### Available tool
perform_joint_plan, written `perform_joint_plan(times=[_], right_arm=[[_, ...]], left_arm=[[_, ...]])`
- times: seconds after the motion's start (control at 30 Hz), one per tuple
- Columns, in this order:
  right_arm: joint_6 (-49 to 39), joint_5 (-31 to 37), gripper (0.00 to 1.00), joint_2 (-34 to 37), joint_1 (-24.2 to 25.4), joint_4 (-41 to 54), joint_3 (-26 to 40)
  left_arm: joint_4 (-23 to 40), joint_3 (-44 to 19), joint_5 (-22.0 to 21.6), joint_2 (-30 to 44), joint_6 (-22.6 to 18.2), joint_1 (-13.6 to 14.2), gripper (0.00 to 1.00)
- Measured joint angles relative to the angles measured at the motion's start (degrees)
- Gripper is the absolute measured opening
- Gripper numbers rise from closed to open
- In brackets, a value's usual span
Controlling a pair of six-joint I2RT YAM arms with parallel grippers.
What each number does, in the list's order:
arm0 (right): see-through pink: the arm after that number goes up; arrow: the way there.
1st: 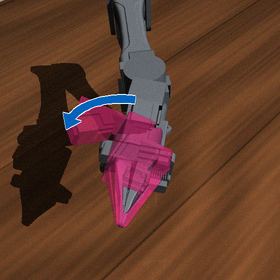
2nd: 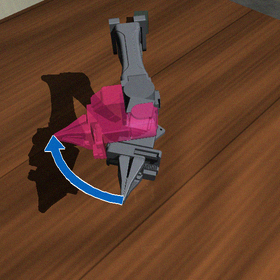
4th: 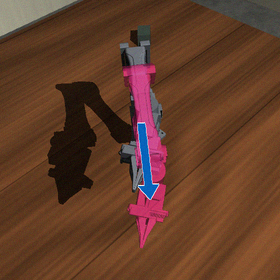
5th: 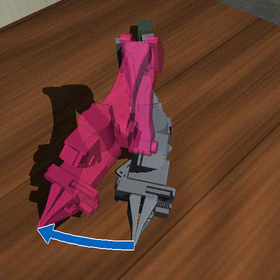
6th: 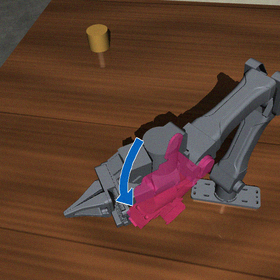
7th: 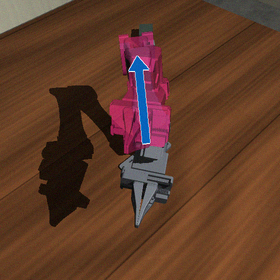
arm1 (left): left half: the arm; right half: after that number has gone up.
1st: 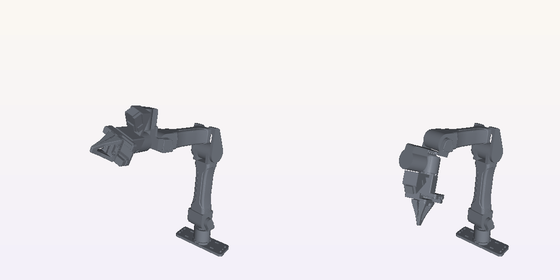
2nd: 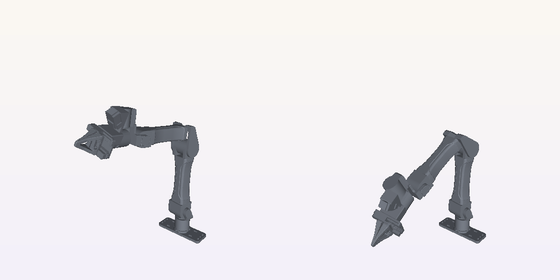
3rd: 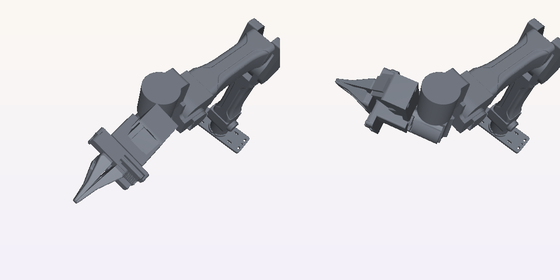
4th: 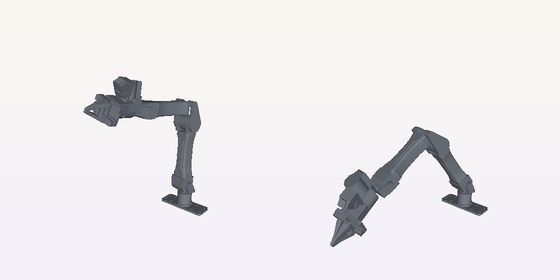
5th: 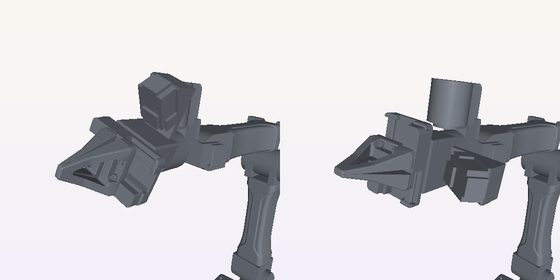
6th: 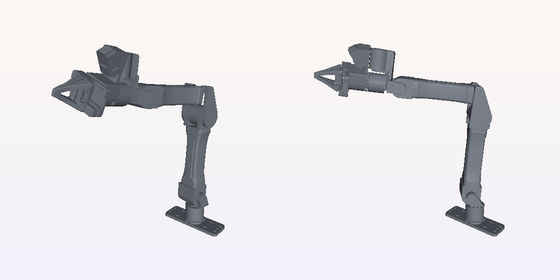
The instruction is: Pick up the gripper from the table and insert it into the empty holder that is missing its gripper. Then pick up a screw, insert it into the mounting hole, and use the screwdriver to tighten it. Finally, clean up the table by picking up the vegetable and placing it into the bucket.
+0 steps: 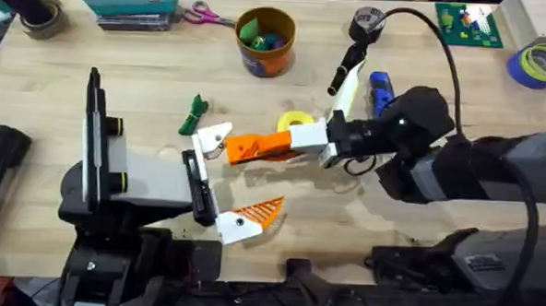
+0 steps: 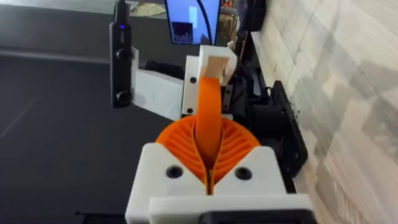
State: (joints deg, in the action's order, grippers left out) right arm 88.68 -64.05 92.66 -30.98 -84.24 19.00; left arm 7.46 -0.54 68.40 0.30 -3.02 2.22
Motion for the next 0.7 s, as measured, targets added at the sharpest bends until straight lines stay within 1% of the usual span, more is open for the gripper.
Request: perform_joint_plan(times=[0.57,0.7], right_arm=[[0.02,1.2,0.008,0.0,-0.9,1.02,0.0],[0.02,1.29,0.008,1.01,-0.9,0.72,0.0]], left_arm=[[0.0,0.0,-0.02,0.02,0.02,0.0,0.986],[0.0,0.0,-0.01,0.01,0.05,0.0,0.986]])
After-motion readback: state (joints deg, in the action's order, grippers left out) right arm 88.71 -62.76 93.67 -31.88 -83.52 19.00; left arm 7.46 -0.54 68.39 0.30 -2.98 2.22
